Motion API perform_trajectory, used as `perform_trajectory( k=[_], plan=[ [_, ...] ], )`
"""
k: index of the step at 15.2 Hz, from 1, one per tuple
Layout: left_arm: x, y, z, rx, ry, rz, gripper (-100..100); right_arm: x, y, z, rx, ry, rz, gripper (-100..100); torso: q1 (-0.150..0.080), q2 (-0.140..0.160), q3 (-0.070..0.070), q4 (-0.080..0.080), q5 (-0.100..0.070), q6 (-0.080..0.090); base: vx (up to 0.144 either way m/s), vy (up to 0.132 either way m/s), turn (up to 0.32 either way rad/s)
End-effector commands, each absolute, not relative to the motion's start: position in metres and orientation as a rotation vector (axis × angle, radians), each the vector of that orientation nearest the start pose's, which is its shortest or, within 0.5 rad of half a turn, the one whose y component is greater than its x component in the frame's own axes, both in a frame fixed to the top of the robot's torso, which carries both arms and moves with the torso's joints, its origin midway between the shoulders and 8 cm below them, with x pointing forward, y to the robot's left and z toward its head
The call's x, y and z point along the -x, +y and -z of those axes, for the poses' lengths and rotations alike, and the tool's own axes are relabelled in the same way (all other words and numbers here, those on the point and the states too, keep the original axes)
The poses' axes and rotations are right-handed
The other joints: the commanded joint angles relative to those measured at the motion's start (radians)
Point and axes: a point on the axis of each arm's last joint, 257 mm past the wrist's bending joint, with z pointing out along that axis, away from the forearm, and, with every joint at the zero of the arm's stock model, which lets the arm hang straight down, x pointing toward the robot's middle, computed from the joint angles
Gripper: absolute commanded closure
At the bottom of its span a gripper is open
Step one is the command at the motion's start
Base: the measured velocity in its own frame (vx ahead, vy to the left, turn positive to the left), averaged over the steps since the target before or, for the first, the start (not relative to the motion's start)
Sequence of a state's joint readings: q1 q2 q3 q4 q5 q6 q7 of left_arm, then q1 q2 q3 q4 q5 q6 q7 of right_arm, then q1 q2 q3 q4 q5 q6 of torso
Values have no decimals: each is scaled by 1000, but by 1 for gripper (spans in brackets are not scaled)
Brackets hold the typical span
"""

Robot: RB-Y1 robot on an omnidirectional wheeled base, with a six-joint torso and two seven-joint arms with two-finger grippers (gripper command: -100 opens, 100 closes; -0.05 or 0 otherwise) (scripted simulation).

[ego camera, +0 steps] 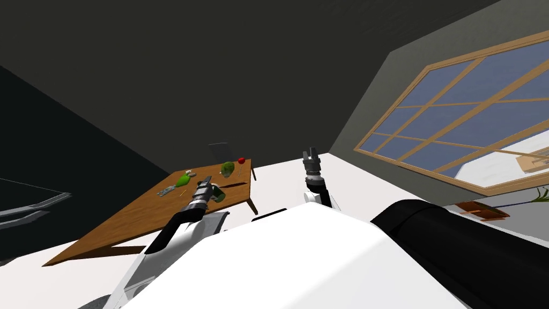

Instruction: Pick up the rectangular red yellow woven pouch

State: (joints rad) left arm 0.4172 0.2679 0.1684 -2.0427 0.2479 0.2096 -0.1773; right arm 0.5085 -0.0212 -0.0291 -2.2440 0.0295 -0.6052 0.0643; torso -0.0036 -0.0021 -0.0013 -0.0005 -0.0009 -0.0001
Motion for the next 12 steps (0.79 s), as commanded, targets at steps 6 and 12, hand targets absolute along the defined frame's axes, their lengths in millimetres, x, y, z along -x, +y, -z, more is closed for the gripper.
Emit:
perform_trajectory(
  k=[6, 12],
  plan=[
    [-412, 413, 242, 1302, 1365, 761, -100, -331, -281, -26, -545, 618, -1209, 0, 0, -1, 0, 0, 0, 0, 42, -42, -64],
    [-400, 431, 277, 1414, 1428, 698, -100, -331, -281, -26, -545, 618, -1209, 0, 0, -1, 0, 0, 0, 0, 45, -42, -66]
  ],
)
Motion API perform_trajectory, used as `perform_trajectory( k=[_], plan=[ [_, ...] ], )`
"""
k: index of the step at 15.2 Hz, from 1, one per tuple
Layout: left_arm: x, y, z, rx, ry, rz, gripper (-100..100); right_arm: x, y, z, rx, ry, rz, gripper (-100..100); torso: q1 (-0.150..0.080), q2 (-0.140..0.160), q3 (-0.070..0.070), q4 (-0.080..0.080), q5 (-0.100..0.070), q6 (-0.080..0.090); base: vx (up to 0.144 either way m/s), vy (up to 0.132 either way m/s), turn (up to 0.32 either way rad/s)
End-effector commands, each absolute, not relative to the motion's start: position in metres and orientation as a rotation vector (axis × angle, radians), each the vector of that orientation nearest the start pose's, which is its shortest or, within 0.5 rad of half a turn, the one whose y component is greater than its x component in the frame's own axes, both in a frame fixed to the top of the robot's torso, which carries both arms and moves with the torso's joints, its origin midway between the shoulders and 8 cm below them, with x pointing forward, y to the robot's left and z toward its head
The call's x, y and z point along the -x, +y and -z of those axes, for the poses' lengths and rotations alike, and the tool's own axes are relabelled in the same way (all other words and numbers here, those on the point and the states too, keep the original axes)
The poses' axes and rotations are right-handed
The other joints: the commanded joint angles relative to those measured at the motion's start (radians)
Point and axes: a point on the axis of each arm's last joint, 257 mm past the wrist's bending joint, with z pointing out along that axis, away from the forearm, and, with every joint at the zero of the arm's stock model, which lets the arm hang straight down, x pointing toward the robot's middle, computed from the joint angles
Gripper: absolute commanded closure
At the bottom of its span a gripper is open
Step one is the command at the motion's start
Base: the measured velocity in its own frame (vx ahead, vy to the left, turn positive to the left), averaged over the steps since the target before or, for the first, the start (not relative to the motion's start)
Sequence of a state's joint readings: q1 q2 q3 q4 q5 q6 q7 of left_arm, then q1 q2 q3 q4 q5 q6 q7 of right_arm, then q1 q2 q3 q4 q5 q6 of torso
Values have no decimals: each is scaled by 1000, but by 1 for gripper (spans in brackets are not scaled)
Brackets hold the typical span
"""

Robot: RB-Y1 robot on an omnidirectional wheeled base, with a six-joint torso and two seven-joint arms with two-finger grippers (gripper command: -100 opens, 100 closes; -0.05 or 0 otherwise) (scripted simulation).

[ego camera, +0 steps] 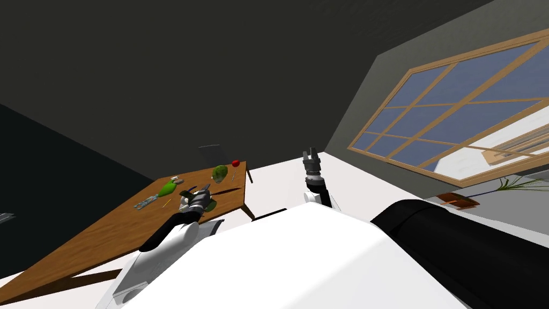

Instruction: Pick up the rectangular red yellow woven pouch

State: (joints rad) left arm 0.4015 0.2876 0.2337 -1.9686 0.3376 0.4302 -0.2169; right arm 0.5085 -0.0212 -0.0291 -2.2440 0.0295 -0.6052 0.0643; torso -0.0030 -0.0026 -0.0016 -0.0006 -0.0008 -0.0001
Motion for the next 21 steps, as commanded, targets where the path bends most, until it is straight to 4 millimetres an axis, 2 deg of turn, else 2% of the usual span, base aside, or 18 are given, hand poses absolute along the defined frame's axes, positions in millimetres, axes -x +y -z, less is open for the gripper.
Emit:
perform_trajectory(
  k=[1, 3, 4, 6, 7, 11, 14, 21],
  plan=[
    [-395, 439, 289, 1457, 1446, 676, -100, -331, -281, -26, -545, 618, -1208, 0, 0, 0, 0, 0, 0, 0, 50, -35, -74],
    [-393, 438, 293, 1469, 1458, 669, -100, -331, -281, -26, -545, 618, -1209, 0, 0, -1, 0, 0, 0, 0, 51, -34, -58],
    [-387, 446, 305, 1513, 1476, 648, -100, -331, -281, -26, -545, 618, -1208, 0, 0, 0, 0, 0, 0, 0, 48, -36, -69],
    [-385, 445, 308, 1524, 1487, 641, -100, -331, -281, -26, -545, 618, -1209, 0, 0, 0, 0, 0, 0, 0, 46, -31, -58],
    [-379, 452, 320, 1567, 1503, 622, -100, -331, -281, -26, -545, 618, -1208, 0, 0, 0, 0, 0, 0, 0, 49, -18, -74],
    [-368, 456, 337, 1632, 1541, 592, -100, -331, -281, -26, -545, 618, -1208, 0, 0, -2, -1, 0, 0, 0, 64, -26, -71],
    [-353, 464, 358, 1719, 1575, 561, -100, -331, -281, -26, -545, 618, -1208, 0, 1, -1, 0, 0, 0, 0, 58, -21, -78],
    [-331, 466, 383, 1831, 1636, 519, -100, -331, -281, -26, -545, 618, -1208, 0, 2, -1, -1, 0, 1, 0, 59, -5, -56]
  ],
)
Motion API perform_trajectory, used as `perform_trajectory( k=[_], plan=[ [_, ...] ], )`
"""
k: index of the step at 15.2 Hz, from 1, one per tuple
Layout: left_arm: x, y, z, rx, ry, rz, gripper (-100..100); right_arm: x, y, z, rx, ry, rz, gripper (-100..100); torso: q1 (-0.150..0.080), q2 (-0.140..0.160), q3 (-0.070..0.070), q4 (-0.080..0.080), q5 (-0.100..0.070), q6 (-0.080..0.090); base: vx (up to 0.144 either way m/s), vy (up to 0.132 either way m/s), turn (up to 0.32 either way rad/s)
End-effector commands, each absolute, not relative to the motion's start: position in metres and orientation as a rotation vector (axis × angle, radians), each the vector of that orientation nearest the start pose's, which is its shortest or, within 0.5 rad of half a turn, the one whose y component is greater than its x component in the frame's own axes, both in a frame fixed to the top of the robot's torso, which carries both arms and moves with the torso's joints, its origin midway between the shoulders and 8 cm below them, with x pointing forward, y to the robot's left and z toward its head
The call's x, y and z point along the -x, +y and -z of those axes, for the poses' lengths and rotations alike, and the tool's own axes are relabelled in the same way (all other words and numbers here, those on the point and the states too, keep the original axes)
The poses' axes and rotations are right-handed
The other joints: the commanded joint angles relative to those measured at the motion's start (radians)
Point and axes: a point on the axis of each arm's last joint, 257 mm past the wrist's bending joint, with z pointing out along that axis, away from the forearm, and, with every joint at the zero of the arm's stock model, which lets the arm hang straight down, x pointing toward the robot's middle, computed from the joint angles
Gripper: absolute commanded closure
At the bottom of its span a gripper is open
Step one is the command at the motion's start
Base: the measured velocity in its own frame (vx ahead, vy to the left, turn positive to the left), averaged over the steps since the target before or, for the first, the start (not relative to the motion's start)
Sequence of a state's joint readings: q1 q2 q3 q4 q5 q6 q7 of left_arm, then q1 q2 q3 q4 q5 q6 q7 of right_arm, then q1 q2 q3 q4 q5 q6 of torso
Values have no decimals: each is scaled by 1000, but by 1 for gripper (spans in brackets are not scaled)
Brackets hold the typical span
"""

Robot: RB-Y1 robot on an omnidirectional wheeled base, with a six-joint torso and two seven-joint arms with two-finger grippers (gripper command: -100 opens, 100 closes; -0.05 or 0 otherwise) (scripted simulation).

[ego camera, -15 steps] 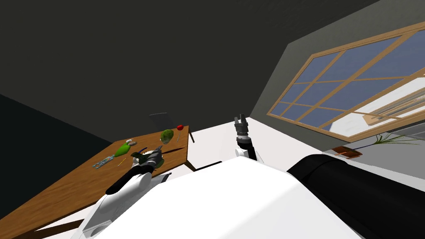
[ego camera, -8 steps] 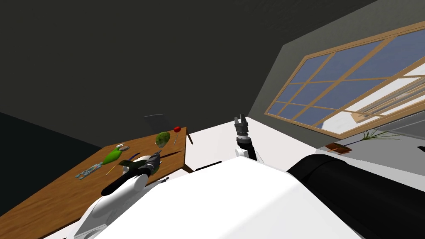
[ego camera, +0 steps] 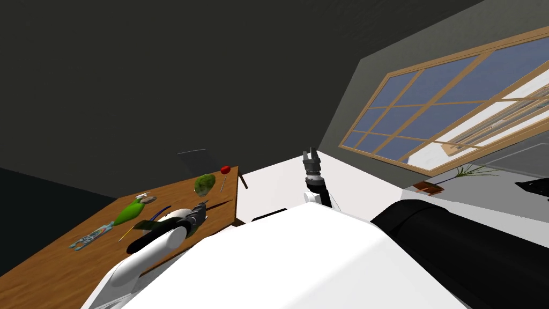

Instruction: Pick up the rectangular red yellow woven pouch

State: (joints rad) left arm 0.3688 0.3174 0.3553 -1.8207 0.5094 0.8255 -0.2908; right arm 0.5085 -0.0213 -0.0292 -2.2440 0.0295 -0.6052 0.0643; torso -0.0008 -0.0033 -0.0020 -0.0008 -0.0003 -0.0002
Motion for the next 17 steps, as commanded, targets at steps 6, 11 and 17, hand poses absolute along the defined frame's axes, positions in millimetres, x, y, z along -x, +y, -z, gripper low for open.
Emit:
perform_trajectory(
  k=[6, 11, 17],
  plan=[
    [-305, 466, 407, 1957, 1695, 488, -100, -331, -281, -26, -545, 618, -1208, 0, 1, -1, 0, 0, 0, 0, 62, 12, -57],
    [-284, 463, 423, 2057, 1740, 472, -100, -331, -281, -26, -545, 618, -1208, 0, 2, 0, 0, 0, 0, 0, 60, 26, -50],
    [-265, 457, 436, 2145, 1780, 467, -100, -331, -281, -26, -545, 619, -1208, 0, 3, 0, 0, 0, 1, 0, 61, 38, -42]
  ],
)
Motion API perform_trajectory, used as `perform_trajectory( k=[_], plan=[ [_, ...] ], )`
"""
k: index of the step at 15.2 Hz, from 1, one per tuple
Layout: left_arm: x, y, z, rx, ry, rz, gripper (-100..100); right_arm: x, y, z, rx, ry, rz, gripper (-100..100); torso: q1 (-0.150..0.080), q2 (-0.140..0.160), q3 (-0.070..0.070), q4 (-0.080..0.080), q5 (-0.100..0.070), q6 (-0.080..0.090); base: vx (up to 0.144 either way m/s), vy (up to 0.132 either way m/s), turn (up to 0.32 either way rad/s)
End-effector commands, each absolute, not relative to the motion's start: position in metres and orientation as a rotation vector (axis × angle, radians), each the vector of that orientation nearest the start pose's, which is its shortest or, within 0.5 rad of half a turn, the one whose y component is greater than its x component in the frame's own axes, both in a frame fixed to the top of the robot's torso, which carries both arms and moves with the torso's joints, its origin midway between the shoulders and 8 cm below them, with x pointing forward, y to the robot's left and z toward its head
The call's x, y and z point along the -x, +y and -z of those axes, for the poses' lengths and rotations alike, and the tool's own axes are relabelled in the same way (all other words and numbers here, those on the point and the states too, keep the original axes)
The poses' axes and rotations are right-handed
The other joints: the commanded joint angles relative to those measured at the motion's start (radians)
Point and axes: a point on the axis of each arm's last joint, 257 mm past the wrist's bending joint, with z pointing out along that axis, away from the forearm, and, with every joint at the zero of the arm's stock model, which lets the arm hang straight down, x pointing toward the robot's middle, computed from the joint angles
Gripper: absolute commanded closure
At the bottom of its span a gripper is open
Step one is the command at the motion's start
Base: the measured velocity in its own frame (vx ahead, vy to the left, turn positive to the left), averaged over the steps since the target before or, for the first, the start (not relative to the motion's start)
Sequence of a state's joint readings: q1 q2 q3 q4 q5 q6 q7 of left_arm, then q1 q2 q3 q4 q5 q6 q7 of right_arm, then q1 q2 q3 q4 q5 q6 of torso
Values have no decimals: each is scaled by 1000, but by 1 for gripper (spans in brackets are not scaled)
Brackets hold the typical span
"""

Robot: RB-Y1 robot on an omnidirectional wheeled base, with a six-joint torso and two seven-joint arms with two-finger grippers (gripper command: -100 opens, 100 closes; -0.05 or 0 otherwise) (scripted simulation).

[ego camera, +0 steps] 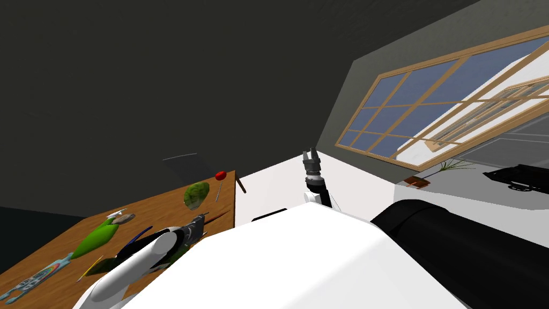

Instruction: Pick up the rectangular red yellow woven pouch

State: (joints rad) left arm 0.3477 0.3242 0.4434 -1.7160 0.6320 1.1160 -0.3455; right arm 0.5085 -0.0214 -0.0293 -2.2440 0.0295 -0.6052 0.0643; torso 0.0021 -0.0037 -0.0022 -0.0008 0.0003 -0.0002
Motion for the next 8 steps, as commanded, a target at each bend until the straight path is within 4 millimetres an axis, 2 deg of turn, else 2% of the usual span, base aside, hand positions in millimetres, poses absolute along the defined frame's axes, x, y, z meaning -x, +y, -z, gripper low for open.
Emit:
perform_trajectory(
  k=[1, 5, 6, 7, 8],
  plan=[
    [-269, 459, 433, 2129, 1772, 468, -100, -331, -281, -26, -545, 619, -1208, 0, 0, 0, 0, 0, 0, 0, 35, 26, -15],
    [-275, 454, 451, 2138, 1760, 467, -100, -331, -281, -26, -545, 618, -1208, 0, -1, 4, 2, 1, 0, 0, -2, 23, -38],
    [-273, 455, 447, 2138, 1765, 467, -100, -331, -281, -26, -545, 618, -1208, 0, -1, 5, 3, 1, 0, 0, -7, 16, -15],
    [-274, 455, 448, 2137, 1763, 468, 100, -331, -281, -26, -545, 618, -1208, 0, -2, 5, 3, 1, 0, 0, -2, 6, -2],
    [-274, 455, 448, 2137, 1763, 468, 100, -331, -281, -26, -545, 618, -1208, 0, -2, 5, 3, 1, 0, 0, 0, 0, 0]
  ],
)
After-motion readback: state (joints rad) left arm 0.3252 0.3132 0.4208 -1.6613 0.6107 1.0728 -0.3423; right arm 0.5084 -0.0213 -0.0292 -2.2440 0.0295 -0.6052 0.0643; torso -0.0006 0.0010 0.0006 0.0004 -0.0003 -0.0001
